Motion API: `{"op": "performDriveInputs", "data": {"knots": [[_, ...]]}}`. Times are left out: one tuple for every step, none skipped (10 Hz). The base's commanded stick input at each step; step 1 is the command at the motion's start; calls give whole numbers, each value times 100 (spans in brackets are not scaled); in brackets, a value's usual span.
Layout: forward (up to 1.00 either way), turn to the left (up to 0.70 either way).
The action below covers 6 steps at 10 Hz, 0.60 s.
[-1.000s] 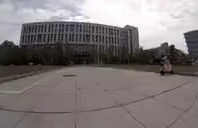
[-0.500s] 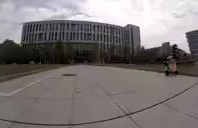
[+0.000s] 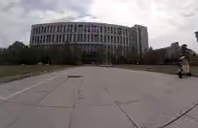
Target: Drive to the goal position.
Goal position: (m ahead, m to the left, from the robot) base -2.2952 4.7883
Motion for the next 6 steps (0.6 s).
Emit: {"op": "performDriveInputs", "data": {"knots": [[70,0],[70,0],[70,0],[70,0],[70,0],[70,0]]}}
